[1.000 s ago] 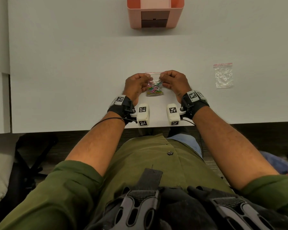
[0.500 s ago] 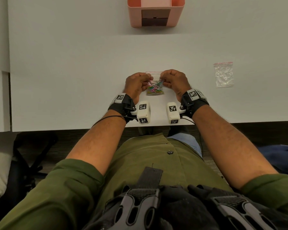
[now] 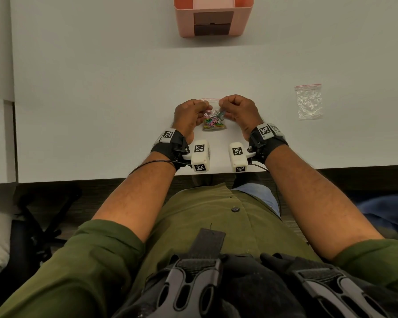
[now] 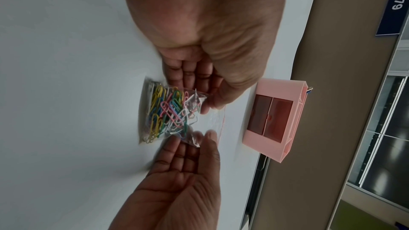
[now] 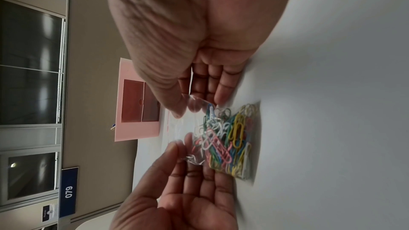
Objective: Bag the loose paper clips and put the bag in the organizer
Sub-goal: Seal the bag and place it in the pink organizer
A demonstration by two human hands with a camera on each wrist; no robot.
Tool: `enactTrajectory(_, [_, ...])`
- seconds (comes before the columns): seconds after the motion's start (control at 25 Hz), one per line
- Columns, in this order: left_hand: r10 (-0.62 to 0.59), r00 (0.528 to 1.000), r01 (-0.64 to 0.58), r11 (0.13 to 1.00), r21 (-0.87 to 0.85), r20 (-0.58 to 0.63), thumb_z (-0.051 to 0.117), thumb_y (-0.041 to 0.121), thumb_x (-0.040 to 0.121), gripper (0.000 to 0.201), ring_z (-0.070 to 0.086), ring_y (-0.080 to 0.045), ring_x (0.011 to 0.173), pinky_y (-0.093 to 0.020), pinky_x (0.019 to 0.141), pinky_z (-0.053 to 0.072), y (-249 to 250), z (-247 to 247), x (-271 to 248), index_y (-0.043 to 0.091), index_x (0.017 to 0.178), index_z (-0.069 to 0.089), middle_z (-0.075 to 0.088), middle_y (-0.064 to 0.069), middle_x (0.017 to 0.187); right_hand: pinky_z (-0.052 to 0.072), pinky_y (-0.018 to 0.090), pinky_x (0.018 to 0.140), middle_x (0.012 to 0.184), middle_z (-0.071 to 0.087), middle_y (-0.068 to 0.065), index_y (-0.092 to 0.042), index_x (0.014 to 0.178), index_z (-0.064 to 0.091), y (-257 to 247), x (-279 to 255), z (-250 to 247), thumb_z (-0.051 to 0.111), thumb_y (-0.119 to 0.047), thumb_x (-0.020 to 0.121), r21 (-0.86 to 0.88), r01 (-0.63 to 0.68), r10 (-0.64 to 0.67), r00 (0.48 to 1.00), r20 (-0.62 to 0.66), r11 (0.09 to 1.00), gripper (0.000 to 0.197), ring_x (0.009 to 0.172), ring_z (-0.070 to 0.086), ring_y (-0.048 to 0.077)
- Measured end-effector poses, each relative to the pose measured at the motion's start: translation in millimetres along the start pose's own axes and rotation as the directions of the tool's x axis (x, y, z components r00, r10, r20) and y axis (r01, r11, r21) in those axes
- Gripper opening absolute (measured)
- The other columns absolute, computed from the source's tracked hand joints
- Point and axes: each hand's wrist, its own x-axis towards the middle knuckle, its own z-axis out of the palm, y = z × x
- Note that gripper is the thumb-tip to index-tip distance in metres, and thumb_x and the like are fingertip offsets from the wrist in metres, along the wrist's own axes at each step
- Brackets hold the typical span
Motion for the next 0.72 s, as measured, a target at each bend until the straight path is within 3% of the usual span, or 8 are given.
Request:
enactTrajectory(0.12, [0.013, 1.0, -0.013, 1.0, 0.017, 0.009, 0.065, 0.008, 0.096, 0.006, 0.064, -0.002, 0.055, -0.02, 0.06, 0.052, 0.0, 0.9, -2.2, 0.005, 0.099, 0.07, 0.074, -0.008, 0.089, 0.059, 0.03, 0.079, 0.089, 0.071, 0.009, -0.01, 0.097, 0.072, 0.4, 1.1, 1.2, 0.071, -0.016, 0.089, -0.016, -0.002, 0.002, 1.0, -0.018, 1.0, 0.011, 0.085, 0.066, 0.017])
enactTrajectory(0.32, [-0.015, 0.999, 0.015, 1.0, 0.023, 0.031, 0.074, 0.004, 0.086, 0.009, 0.069, -0.015, 0.071, -0.028, 0.069, 0.055, 1.4, 0.2, -3.3, 0.01, 0.093, 0.074, 0.075, -0.009, 0.089, 0.059, 0.027, 0.077, 0.084, 0.07, 0.005, -0.014, 0.09, 0.072, -1.0, 1.5, 3.0, 0.07, -0.015, 0.088, -0.036, -0.012, 0.012, 1.0, -0.02, 0.999, 0.004, 0.082, 0.066, 0.016])
enactTrajectory(0.56, [-0.008, 1.0, 0.008, 0.999, 0.033, 0.006, 0.072, 0.0, 0.085, 0.011, 0.068, -0.015, 0.07, -0.024, 0.062, 0.053, 1.9, 3.4, -3.8, 0.009, 0.09, 0.075, 0.074, -0.009, 0.087, 0.057, 0.029, 0.079, 0.084, 0.07, 0.003, -0.016, 0.087, 0.072, -0.3, 0.5, 2.8, 0.069, -0.016, 0.088, -0.053, -0.004, 0.004, 1.0, -0.006, 0.999, 0.004, 0.083, 0.065, 0.015])
enactTrajectory(0.72, [0.007, 1.0, -0.006, 1.0, 0.03, -0.007, 0.071, 0.0, 0.086, 0.009, 0.069, -0.02, 0.076, -0.025, 0.064, 0.055, 1.3, 4.8, -3.9, 0.008, 0.089, 0.075, 0.074, -0.014, 0.097, 0.057, 0.033, 0.082, 0.088, 0.071, 0.002, -0.018, 0.086, 0.073, 0.4, -0.2, 4.0, 0.07, -0.017, 0.088, -0.073, 0.02, -0.019, 1.0, 0.003, 0.997, 0.003, 0.086, 0.065, 0.015])
